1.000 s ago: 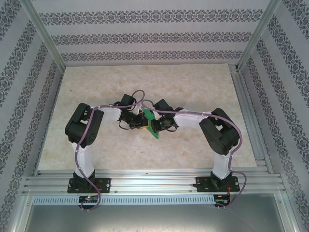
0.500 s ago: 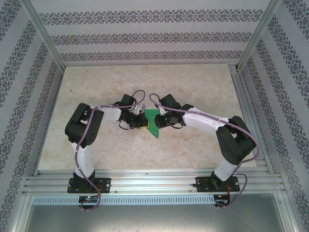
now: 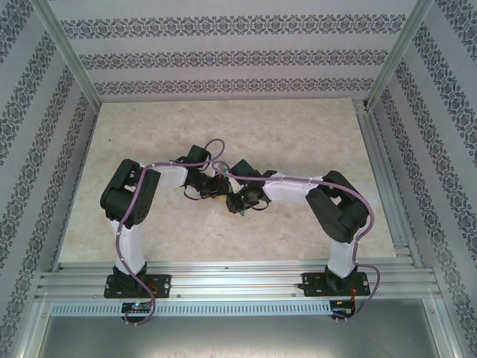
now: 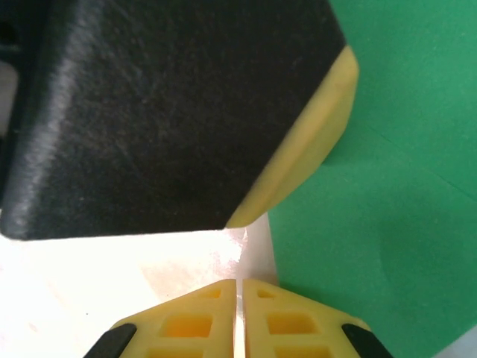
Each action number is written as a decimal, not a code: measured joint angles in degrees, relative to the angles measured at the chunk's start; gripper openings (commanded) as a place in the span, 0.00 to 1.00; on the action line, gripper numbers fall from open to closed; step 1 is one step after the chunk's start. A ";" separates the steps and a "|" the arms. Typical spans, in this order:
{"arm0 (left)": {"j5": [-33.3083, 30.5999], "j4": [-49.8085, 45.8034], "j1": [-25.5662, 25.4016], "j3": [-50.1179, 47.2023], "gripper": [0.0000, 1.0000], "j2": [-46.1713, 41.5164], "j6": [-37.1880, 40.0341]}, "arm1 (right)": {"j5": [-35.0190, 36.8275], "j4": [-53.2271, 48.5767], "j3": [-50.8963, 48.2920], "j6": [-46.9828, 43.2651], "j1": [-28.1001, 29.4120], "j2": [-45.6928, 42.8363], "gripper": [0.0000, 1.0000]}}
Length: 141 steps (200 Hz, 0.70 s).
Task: Fold a paper plane with a square sheet of paper (fold left side to right side)
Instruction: Third fold the triangle at the center of the table.
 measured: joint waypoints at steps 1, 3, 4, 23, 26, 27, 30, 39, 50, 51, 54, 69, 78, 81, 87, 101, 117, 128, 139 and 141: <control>0.00 0.00 0.00 0.00 0.04 0.02 0.00 | -0.02 0.00 0.00 -0.02 0.00 0.00 0.11; 0.00 -0.02 0.00 0.02 0.04 0.02 0.00 | -0.02 0.00 0.00 0.00 0.00 0.00 0.11; 0.00 -0.04 0.00 0.02 0.03 0.02 0.02 | 0.00 0.00 0.00 0.00 0.00 0.00 0.11; -0.02 -0.20 -0.02 0.09 0.04 0.02 0.20 | -0.04 0.31 -0.31 0.00 -0.26 -0.02 0.11; -0.04 -0.26 -0.02 0.13 0.04 0.02 0.22 | -0.04 0.39 -0.39 0.00 -0.26 0.00 0.11; -0.04 -0.28 -0.02 0.13 0.04 0.02 0.24 | -0.04 0.44 -0.42 -0.02 -0.28 -0.02 0.11; -0.04 -0.28 -0.02 0.13 0.04 0.02 0.24 | -0.04 0.57 -0.52 0.00 -0.37 -0.02 0.11; -0.11 -0.33 -0.07 0.13 0.04 0.02 0.39 | -0.04 0.96 -0.90 0.00 -0.42 -0.02 0.11; -0.17 -0.37 -0.07 0.17 0.04 0.02 0.44 | -0.11 1.60 -1.36 0.00 -0.55 -0.07 0.11; -0.17 -0.37 -0.07 0.20 0.03 0.00 0.46 | -0.11 1.64 -1.38 0.02 -0.57 -0.09 0.11; -0.22 -0.48 -0.07 0.24 0.03 0.02 0.46 | -0.17 1.84 -1.53 0.00 -0.66 -0.13 0.11; -0.33 -0.79 -0.11 0.42 0.03 0.04 0.61 | -0.50 2.84 -2.34 0.04 -0.74 -0.46 0.11; -0.42 -0.90 -0.11 0.48 0.03 0.07 0.63 | -0.74 3.54 -2.84 0.04 -0.76 -0.61 0.11; -0.44 -0.92 -0.11 0.48 0.03 0.07 0.63 | -0.74 3.78 -3.02 0.07 -0.81 -0.68 0.11; -0.44 -0.96 -0.11 0.50 0.03 0.07 0.63 | -0.92 4.26 -3.37 0.07 -0.92 -0.81 0.11; -0.44 -0.96 -0.11 0.50 0.03 0.07 0.63 | -1.53 5.68 -4.39 0.37 -1.14 -1.20 0.11; -0.46 -1.01 -0.13 0.57 0.03 0.07 0.63 | -2.16 7.48 -5.75 0.66 -1.11 -1.70 0.11; -0.46 -1.09 -0.13 0.63 0.03 0.13 0.63 | -2.64 9.14 -7.02 1.16 -1.27 -2.19 0.11; -0.46 -1.25 -0.13 0.76 0.03 0.17 0.63 | -3.32 10.78 -8.57 1.64 -1.49 -2.82 0.11; -0.44 -1.27 -0.13 0.76 0.03 0.20 0.63 | -3.54 11.17 -8.90 1.79 -1.51 -2.93 0.11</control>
